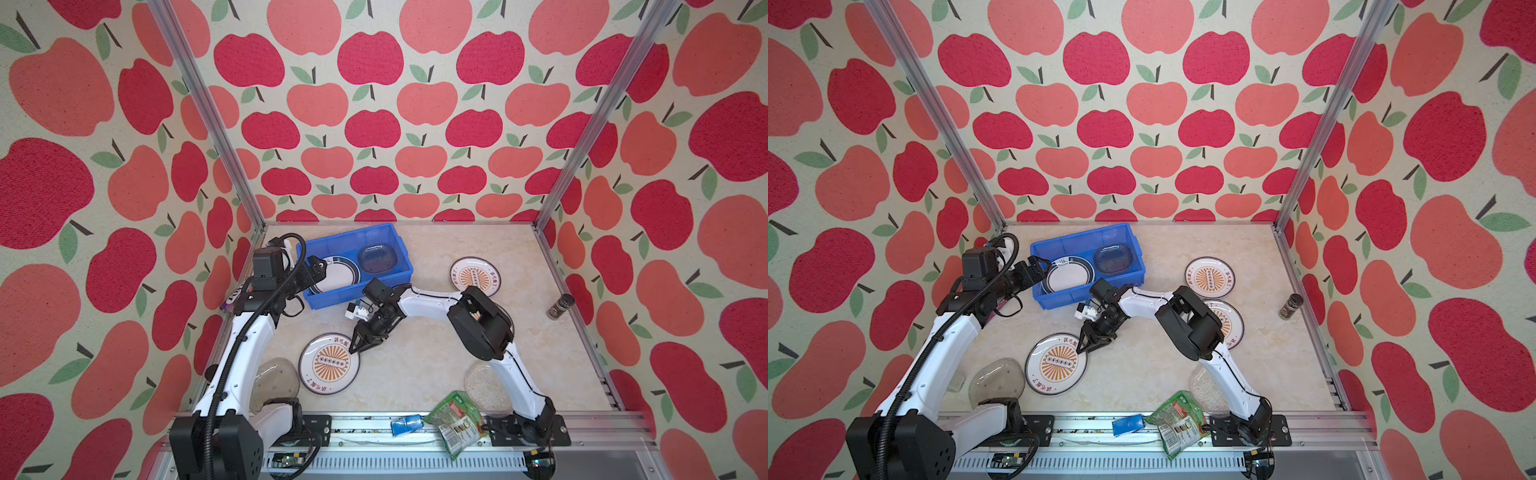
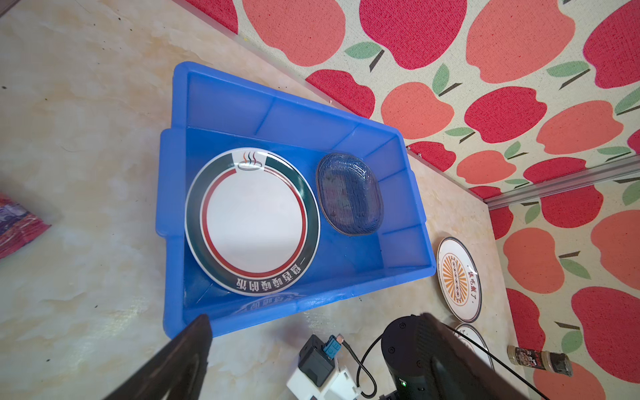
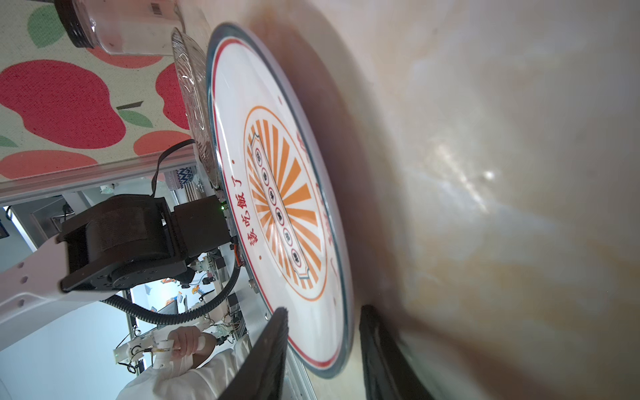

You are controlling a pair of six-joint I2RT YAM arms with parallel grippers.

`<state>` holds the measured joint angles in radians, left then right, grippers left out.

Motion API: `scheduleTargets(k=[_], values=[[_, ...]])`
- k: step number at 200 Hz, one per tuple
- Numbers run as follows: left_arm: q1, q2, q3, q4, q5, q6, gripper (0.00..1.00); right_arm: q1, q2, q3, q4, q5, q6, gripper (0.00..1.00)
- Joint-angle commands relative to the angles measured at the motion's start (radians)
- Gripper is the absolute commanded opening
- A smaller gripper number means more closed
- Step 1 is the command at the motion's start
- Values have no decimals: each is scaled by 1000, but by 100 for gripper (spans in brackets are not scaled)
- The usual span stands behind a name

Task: Place the plates into the plastic bin on the countertop
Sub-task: 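Grasp the edge of the sunburst plate with the right gripper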

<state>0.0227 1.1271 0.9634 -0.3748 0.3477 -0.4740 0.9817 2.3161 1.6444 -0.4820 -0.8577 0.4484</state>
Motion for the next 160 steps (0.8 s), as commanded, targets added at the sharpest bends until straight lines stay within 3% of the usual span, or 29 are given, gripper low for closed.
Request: scheduleTargets(k=[1,57,128,152,160], values=[[8,-19,-18,-28,-19,25,94,9,50,24,2,26,13,37],[11,-35,-52,3,-30,11,95,7,73,81,-88,67,-50,24],[19,-24,-52,10,-35,8,94,-14,61,73,-93,82,-64,14],[19,-14,-45,11,-37,8,95,-24,46,50,-78,82,-65,0],[19,-10,-44,13,-36,8,95,-30,37,42,-74,82,-64,0]])
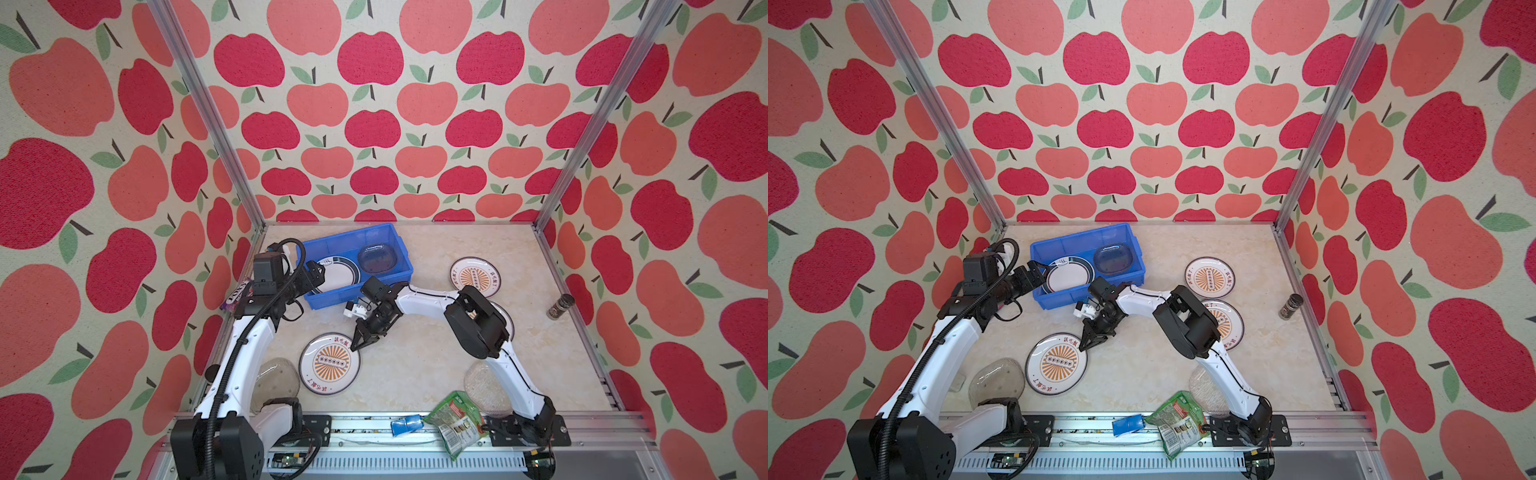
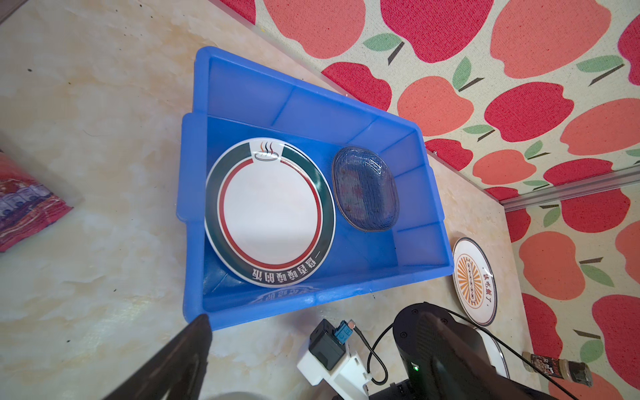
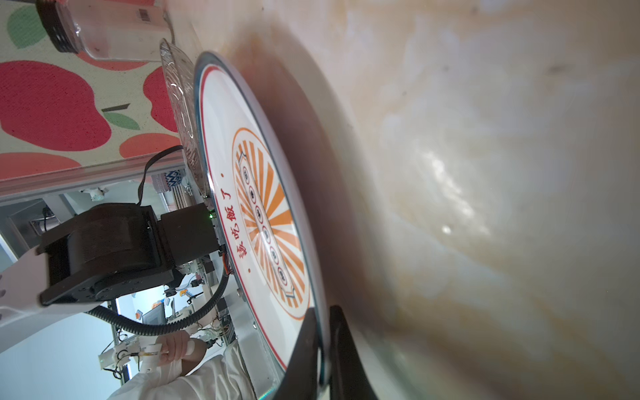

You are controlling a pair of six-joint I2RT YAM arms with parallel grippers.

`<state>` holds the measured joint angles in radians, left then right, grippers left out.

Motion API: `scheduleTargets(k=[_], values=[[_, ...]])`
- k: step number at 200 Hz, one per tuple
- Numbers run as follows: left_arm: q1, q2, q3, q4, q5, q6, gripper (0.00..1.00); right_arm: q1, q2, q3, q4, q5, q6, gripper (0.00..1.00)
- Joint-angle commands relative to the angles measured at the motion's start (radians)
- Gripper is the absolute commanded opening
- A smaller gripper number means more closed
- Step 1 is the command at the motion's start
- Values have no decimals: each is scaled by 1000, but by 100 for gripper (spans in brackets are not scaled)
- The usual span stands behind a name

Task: Place the plates into the plastic bin on the countertop
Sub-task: 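Grasp the edge of the sunburst plate with the right gripper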

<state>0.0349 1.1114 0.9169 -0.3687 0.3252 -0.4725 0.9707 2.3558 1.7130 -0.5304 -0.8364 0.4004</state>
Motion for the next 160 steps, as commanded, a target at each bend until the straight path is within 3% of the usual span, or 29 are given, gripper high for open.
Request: scheduleTargets(k=[1,36,88,129,160], values=[[7,6,4,6,-14,6,95,-19,-4,-29,-25,61,-16,0],[7,17,20,10,-15,2,94,-47,-111,-124,3,75,-20,0],[12,56,90,9,-3,-7,94,-130,-348,-184,-100,116,-52,0],[21,45,157,-71,-64,-27,96,-207,-434,29,-234,221,-47,0],[48,50,187,-104,-46,-33,96,-278,-330,317,-238,282,41,0]])
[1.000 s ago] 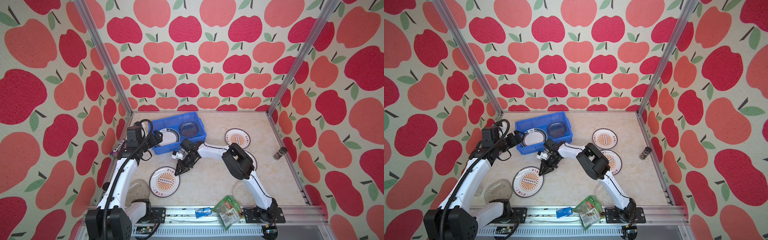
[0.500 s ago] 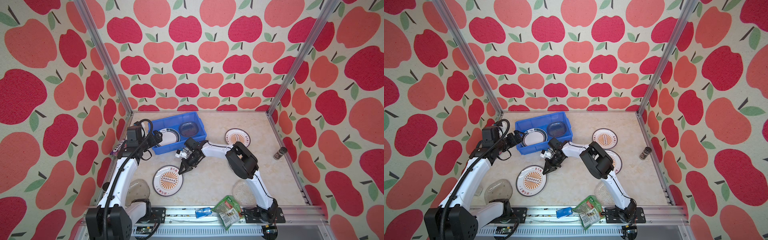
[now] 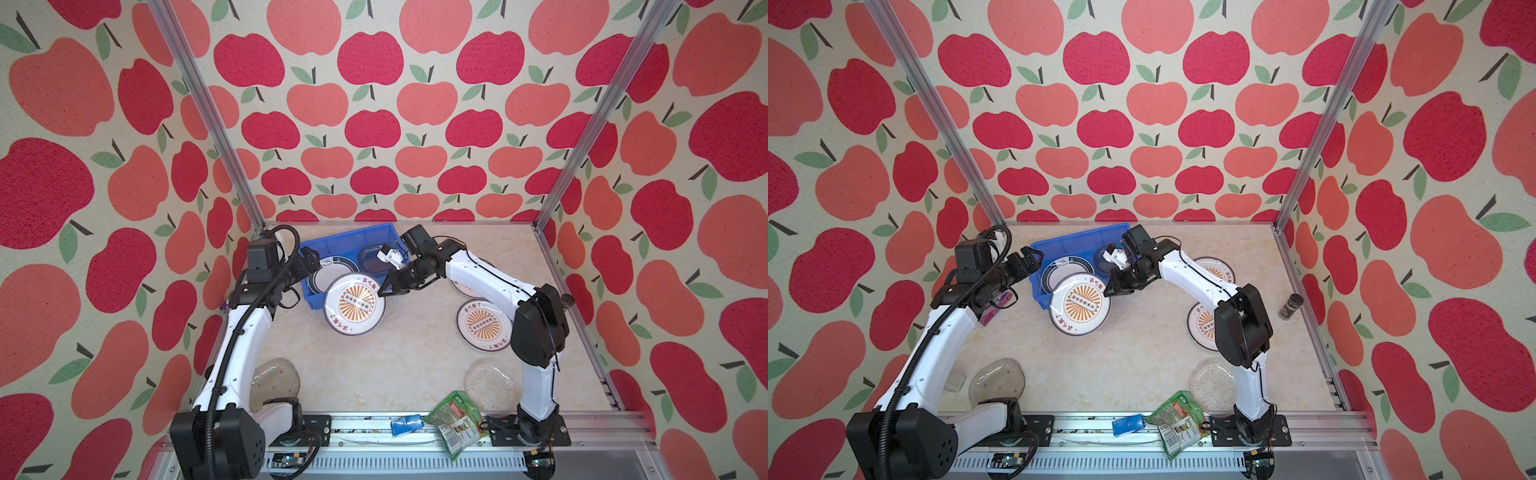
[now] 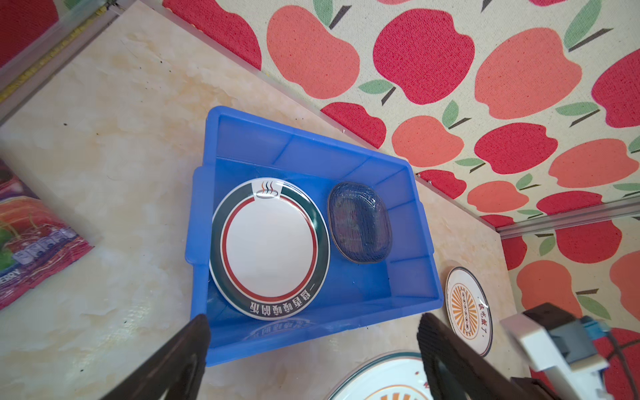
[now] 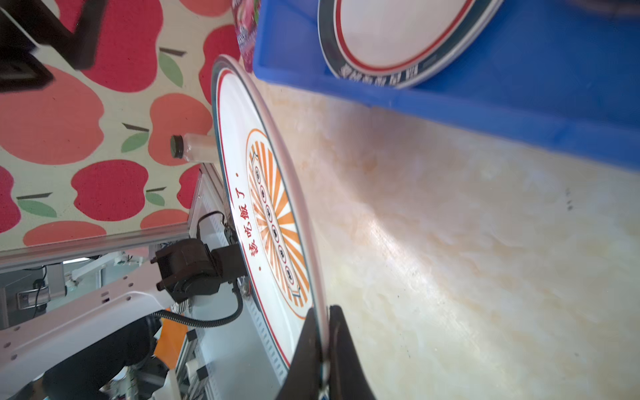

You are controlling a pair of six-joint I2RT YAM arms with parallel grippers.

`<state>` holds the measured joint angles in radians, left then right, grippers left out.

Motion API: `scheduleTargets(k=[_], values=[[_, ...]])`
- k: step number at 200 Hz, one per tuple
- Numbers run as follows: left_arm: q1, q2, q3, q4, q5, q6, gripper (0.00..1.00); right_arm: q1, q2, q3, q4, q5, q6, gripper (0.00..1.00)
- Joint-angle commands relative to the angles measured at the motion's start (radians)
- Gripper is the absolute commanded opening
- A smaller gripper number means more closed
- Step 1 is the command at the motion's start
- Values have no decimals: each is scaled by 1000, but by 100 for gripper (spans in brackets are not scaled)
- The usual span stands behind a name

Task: Place the plates into the plastic bin on the countertop
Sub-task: 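Grasp the edge of the sunburst plate with the right gripper, then lift the sunburst plate and carry it over the blue bin with the right gripper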

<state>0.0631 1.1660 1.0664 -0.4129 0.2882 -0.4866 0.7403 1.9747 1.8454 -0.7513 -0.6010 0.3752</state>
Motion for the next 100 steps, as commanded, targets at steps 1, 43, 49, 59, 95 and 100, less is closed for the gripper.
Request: scheduleTargets(k=[1,43,49,59,95,100], values=[[20,-4,38,-59,-8,-19,96,-49,56,192,-12,46,69,0],[39,-5,-6,-7,-10,-44,96,-62,312,521,62,53,161,0],[46,-3,-9,-1,-1,-46,96,-64,355,583,56,51,167,0],[57,6,-8,3,11,-46,96,-67,419,675,55,53,185,0],[87,50,-15,41,59,-47,96,-68,550,767,192,76,291,0],[88,52,-20,49,61,-50,96,-67,554,753,221,87,309,0]])
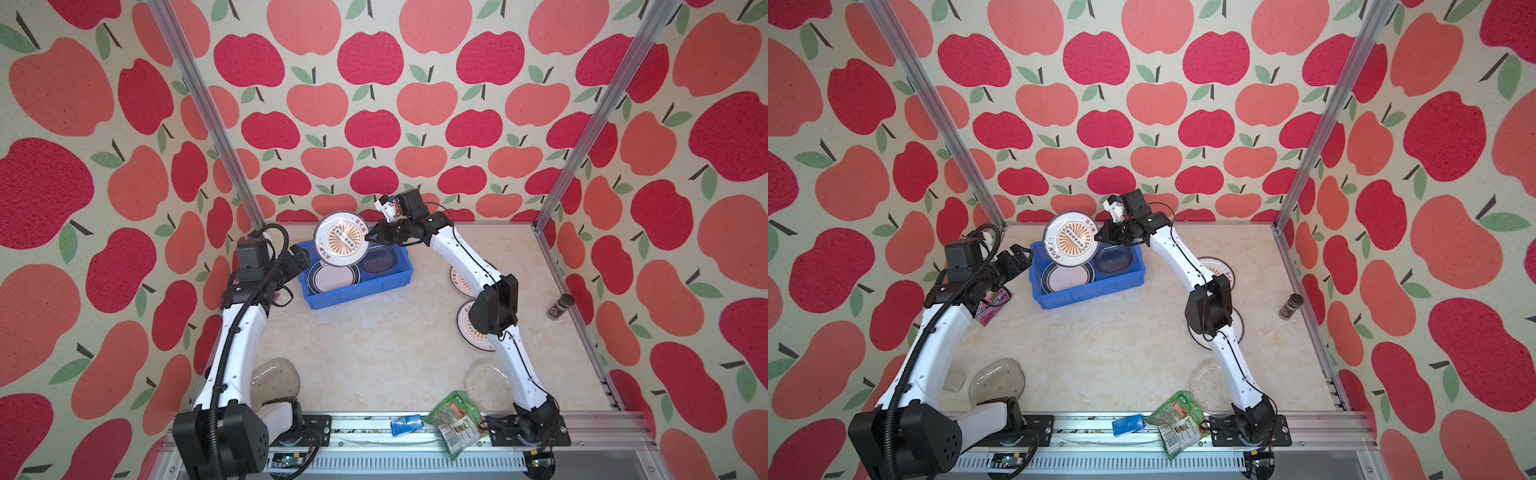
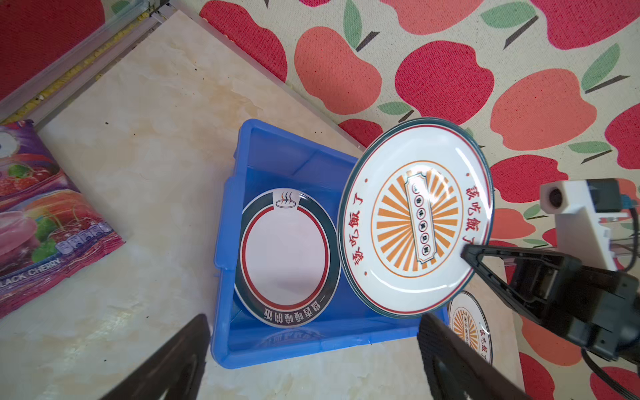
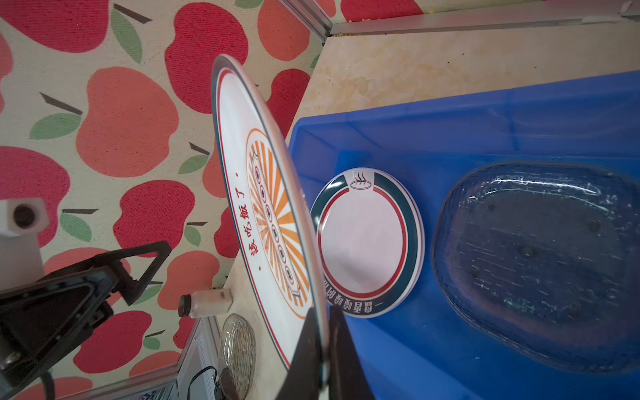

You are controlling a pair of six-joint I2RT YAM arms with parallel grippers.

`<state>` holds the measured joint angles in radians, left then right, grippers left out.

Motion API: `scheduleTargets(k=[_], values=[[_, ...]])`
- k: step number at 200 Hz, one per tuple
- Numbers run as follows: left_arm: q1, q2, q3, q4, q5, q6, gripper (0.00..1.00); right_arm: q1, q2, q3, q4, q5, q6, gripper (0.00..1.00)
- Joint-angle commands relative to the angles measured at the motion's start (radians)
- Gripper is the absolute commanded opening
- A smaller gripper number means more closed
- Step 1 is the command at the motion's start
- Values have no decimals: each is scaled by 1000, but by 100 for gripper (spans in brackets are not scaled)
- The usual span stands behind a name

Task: Place the plates into the plastic bin on the countertop
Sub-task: 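Lift the sunburst plate and carry it over the blue bin with the right gripper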

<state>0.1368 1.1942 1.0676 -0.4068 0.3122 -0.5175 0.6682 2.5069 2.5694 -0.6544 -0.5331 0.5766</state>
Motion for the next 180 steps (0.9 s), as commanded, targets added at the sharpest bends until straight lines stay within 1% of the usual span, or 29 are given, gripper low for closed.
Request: scheduleTargets(k=[1,11,23,45,55,79,104,122,134,146,180], values=[[15,24,-23,45,37,-19,96,5,23,24,131,19,110,0],[21,30,-31,58,48,-22,95,10,40,11,198,10,141,0],[27,36,-39,68,56,-23,95,23,73,30,226,21,160,0],[43,47,-45,72,74,-22,95,39,178,152,202,10,196,0],[50,52,-49,74,80,-25,95,42,210,173,189,16,214,0],[58,53,-57,85,97,-27,95,55,215,121,178,36,198,0],[67,67,-59,94,114,-30,95,60,216,91,161,28,186,0],[70,78,-60,104,125,-36,95,59,226,96,131,32,184,0],[71,81,-65,113,129,-41,95,56,236,101,122,10,188,0],[71,84,-71,117,132,-42,95,56,245,122,73,18,170,0],[72,90,-90,125,135,-49,95,58,259,121,20,10,153,0]])
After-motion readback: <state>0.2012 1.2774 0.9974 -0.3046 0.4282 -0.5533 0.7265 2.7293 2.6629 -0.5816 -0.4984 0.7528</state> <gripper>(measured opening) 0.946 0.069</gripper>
